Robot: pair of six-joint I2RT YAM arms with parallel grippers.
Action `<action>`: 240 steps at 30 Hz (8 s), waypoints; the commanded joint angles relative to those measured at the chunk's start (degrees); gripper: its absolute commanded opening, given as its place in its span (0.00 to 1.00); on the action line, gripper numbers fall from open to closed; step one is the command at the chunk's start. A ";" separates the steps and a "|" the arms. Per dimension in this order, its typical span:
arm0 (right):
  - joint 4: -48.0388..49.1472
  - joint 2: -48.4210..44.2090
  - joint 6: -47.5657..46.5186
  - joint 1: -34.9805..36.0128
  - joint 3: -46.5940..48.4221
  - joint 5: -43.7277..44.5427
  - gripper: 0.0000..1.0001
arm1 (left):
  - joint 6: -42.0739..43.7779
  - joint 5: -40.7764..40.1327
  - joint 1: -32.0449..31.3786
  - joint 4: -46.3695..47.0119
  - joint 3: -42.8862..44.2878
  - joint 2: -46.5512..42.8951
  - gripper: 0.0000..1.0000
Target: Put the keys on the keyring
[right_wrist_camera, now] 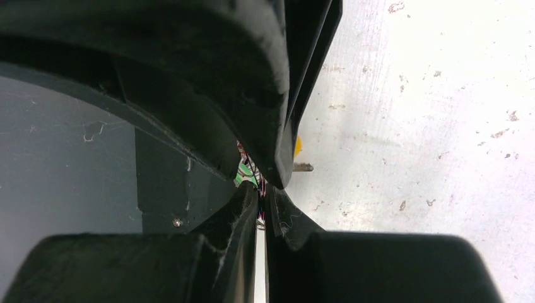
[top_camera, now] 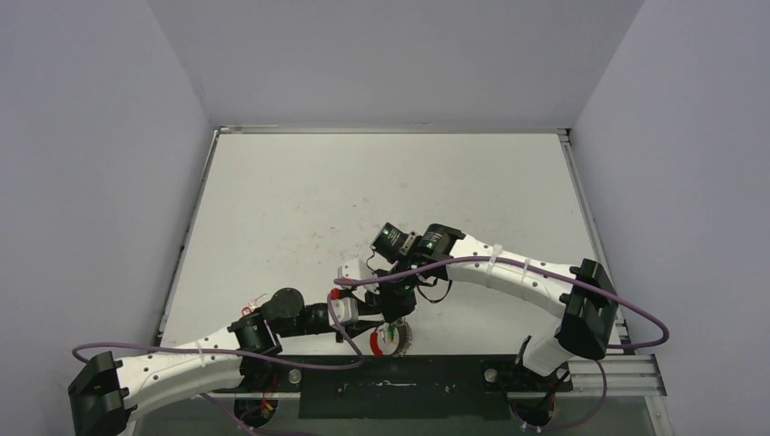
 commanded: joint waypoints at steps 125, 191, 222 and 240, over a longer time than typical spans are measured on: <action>51.29 -29.74 43.36 -21.94 -38.72 38.03 1.00 | -56.80 -39.49 5.72 -21.91 7.18 12.04 0.69; 56.02 -19.93 65.94 -24.79 -46.72 20.00 0.61 | -40.50 -47.31 -1.04 -56.52 43.93 51.16 0.43; 57.84 -16.44 64.70 -24.87 -47.16 17.05 0.63 | -61.49 -49.43 -0.42 -48.19 36.13 44.67 0.32; 57.75 -16.94 64.53 -24.87 -47.82 17.12 0.64 | -61.88 -50.10 -0.50 -55.47 41.73 53.35 0.25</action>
